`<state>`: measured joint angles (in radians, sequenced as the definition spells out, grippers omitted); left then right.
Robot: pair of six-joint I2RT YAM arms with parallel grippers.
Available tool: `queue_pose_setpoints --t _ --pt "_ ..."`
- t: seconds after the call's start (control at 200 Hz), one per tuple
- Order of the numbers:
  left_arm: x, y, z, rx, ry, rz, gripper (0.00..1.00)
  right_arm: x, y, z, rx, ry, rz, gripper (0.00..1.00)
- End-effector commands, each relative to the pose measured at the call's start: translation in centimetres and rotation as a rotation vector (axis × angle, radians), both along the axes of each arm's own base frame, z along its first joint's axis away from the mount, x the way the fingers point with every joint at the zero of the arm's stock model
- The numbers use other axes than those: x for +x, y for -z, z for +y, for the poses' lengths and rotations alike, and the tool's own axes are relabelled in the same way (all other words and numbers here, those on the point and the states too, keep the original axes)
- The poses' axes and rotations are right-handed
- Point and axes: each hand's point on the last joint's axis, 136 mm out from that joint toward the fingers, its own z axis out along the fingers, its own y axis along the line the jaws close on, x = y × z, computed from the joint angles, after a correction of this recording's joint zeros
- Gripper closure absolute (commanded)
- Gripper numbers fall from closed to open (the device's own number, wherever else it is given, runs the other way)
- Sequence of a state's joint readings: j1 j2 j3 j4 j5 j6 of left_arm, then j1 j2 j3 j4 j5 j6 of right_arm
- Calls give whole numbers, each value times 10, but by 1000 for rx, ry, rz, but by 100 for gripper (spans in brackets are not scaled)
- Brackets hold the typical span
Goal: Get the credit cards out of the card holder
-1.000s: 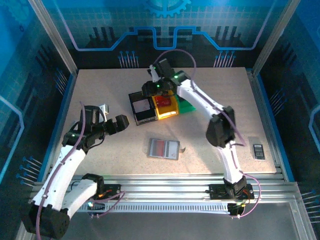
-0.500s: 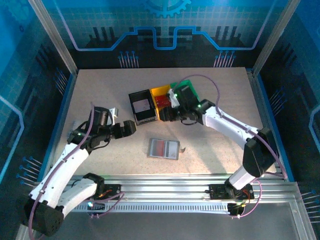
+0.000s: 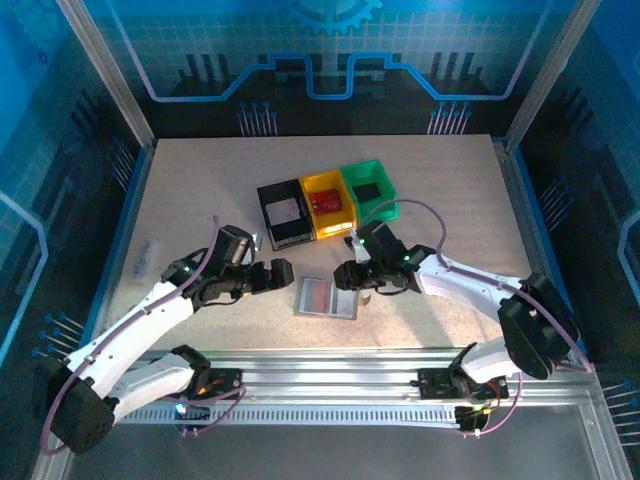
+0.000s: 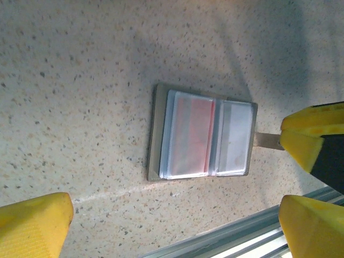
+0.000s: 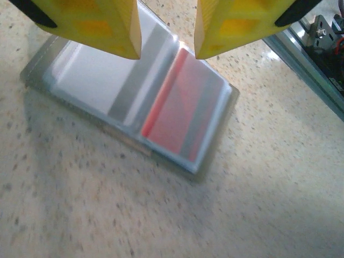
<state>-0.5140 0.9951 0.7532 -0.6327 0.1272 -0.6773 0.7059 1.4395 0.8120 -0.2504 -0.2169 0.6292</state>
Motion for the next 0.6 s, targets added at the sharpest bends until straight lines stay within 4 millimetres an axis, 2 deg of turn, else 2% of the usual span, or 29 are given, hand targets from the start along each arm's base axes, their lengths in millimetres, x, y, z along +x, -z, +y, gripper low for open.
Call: queue_pose_setpoints --t 0.0,0.22,0.385,0.595 --pt "-1 0 -11 -66 -25 1 1 -4 2 16 44 -13 3 70" --pt "-6 5 -28 -120 -7 4 1 -8 20 -2 -39 34 1 67" --pt "-9 22 -33 -78 -9 43 1 -7 31 -22 -113 76 -2 66" --pt "-11 39 -43 -66 -19 89 1 -11 42 -33 -136 108 24 64"
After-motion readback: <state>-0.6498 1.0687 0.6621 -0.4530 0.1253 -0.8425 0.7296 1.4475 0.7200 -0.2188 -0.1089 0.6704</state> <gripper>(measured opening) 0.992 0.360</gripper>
